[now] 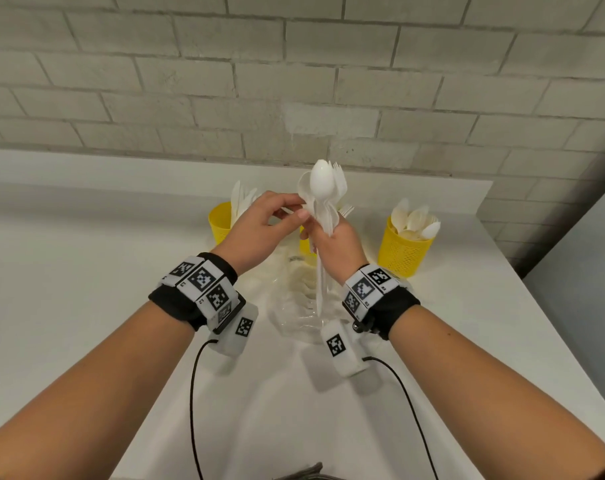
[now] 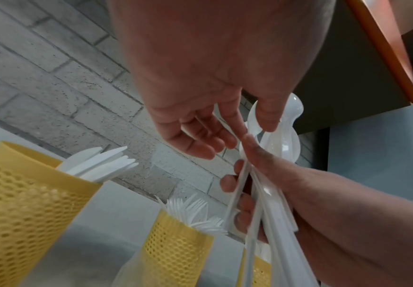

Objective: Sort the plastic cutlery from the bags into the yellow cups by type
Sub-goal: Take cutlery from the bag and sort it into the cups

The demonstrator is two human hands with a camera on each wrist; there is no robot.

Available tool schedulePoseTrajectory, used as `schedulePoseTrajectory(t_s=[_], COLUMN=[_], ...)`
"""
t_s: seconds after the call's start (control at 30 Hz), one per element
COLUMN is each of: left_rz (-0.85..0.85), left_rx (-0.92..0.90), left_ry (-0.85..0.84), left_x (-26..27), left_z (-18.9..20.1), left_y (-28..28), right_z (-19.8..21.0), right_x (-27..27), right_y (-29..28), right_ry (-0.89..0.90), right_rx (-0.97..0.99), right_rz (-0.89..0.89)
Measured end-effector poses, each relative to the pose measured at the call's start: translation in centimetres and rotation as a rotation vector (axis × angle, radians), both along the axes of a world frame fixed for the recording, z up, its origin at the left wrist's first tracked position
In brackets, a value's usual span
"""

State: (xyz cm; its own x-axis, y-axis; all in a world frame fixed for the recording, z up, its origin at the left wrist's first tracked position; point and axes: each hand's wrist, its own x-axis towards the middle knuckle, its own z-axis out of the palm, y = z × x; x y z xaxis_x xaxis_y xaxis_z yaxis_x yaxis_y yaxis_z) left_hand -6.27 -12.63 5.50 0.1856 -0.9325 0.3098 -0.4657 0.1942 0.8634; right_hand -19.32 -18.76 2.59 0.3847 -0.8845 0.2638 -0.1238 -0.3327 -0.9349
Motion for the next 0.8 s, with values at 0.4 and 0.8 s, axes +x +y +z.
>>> schedulePoseTrajectory(t_s=[0.4,0.8], left_rz=[-0.185,0.049], left_rx=[0.031,0.153], left_ry=[0.129,0.14], left_x=[1.6,0.9], left_z=[-2.3,-4.3], left_y=[1.7,-1.1], right_z=[-4.9,-7.6], right_x=[2.9,3.7], right_y=[3.0,1.5], right_ry=[-0.254,0.313], right_rx=[0.342,0.234], right_rz=[0.022,-0.039])
